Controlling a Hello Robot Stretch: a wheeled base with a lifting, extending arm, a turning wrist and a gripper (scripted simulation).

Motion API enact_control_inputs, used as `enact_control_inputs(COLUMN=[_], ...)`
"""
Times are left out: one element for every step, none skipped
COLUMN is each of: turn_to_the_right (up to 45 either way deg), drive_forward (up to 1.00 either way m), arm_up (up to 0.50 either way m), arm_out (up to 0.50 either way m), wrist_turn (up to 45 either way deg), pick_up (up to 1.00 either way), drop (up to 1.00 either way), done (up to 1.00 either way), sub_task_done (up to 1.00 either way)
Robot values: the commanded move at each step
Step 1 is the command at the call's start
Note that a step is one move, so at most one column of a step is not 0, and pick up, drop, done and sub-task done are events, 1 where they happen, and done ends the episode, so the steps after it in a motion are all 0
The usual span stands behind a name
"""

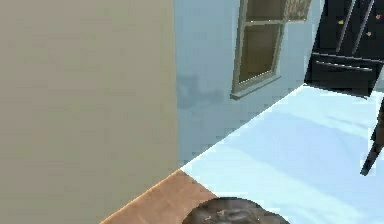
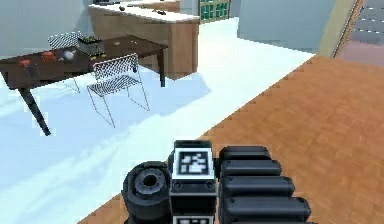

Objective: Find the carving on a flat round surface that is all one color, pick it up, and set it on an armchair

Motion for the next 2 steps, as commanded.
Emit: enact_control_inputs(turn_to_the_right=[-45.0,-45.0], drive_forward=[0.0,0.0], arm_up=[0.0,0.0], arm_out=[0.0,0.0], wrist_turn=[0.0,0.0], pick_up=[0.0,0.0], drop=[0.0,0.0], done=[0.0,0.0], sub_task_done=[0.0,0.0])
